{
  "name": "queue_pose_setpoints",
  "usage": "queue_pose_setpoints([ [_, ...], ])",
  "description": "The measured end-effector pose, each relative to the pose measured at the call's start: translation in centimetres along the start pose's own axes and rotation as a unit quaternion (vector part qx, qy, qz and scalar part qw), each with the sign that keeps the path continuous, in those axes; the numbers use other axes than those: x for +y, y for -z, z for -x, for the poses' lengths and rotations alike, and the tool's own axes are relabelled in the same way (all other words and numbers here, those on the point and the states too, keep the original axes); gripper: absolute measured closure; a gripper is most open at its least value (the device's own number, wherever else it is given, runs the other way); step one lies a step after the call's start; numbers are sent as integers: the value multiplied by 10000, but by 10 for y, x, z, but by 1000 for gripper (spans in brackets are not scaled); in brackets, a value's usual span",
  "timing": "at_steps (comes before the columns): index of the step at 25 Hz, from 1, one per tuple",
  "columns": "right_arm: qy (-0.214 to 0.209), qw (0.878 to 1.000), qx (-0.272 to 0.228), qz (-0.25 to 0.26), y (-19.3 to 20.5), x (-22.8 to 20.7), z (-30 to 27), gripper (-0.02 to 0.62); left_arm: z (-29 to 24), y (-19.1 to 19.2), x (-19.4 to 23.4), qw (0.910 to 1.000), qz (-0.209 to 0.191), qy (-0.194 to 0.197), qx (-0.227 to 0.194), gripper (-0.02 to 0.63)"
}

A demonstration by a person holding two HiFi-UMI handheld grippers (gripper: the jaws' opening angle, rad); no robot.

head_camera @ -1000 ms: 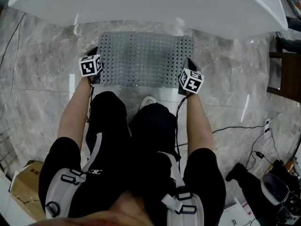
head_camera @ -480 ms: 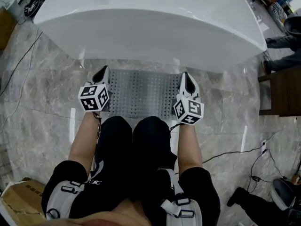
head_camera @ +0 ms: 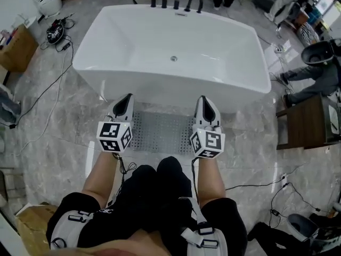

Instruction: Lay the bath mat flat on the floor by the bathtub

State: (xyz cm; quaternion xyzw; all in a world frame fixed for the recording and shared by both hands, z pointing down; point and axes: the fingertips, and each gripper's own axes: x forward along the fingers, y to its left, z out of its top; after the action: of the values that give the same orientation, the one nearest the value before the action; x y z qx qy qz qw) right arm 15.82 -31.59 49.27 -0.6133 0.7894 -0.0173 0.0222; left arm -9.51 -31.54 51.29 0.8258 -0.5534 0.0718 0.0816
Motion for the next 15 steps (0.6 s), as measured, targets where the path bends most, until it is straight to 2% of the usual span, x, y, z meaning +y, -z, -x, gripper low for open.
queue_pose_setpoints([
  [4, 118, 9996, -252, 104, -140, 23, 29, 589, 45, -130, -15, 9998, 15, 102, -155, 601],
  [8, 295, 9990, -338, 38, -236, 39, 67, 589, 96, -222, -33, 9993, -52, 208, -292, 601],
  [11, 496, 9972, -550, 42, -280, 39, 93, 589, 120, -257, -44, 9987, -132, 288, -393, 601],
  [15, 685, 9957, -623, -4, -293, 30, 123, 589, 141, -266, -58, 9982, -156, 214, -537, 601],
])
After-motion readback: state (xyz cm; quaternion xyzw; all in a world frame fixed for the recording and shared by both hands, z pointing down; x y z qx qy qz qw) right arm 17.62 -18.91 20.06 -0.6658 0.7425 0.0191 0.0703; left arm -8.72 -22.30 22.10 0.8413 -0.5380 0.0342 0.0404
